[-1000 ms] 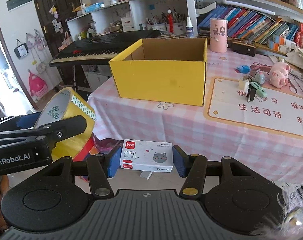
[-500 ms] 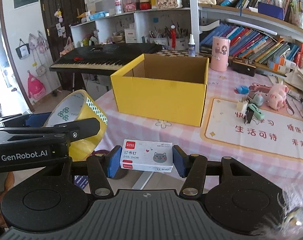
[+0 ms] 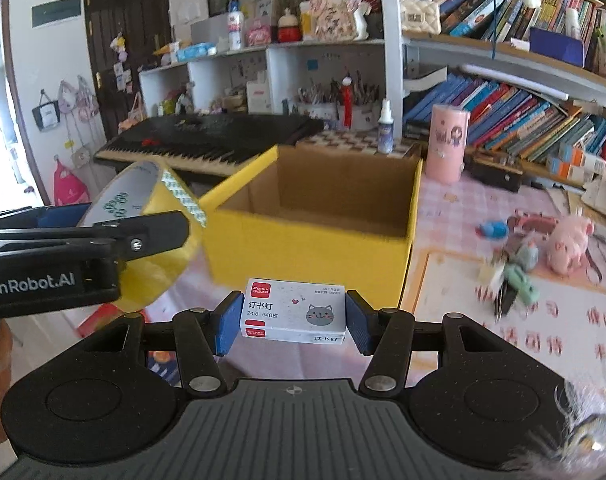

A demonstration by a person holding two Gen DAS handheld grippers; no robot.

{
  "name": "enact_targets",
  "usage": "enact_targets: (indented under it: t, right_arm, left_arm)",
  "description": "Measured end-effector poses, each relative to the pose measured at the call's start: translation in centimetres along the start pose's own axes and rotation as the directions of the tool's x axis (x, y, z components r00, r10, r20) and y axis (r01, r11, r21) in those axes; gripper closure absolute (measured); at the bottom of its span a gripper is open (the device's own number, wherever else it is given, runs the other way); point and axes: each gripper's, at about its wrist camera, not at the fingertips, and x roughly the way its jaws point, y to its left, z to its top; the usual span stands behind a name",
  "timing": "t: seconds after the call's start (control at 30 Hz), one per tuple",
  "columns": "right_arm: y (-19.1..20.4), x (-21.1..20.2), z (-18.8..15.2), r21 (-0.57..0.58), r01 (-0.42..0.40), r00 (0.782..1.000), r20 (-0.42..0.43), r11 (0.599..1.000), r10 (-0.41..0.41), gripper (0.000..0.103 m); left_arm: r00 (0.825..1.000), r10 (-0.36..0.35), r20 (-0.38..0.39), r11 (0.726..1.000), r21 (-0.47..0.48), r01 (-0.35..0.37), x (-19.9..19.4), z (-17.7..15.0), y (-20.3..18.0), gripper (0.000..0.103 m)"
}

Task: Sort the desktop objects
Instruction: 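Carry tape roll with left gripper while right gripper carries staple box toward yellow box, then lower tape roll into yellow box and open left gripper while right gripper drops staple box in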

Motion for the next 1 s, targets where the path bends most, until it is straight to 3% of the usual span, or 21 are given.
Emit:
enact_targets:
  t: [0.57,0.8,1.0]
  right_arm:
    - [-6.5,8.0,6.5,-0.053,-0.023,1.000,0.002,0.998,0.023,0.051]
    - [-8.0,12.6,8.9,-0.235,-0.044,0.999,-0.015,0.971,0.042,0.051]
    - [-8.8,18.0,10.5,-0.442,-0.085,0.994,-0.098,0.893,0.046,0.051]
  left_arm:
    - [0.999,0.033,-0.028,0.999,-0.036,-0.034,10.7,4.5,-0.7,0.020]
    - [0.989,0.048,-0.139,0.997,-0.049,-0.055,16.4,5.0,-0.4,0.020]
    - [0.978,0.063,-0.197,0.988,-0.125,-0.089,20.3,4.6,0.6,0.020]
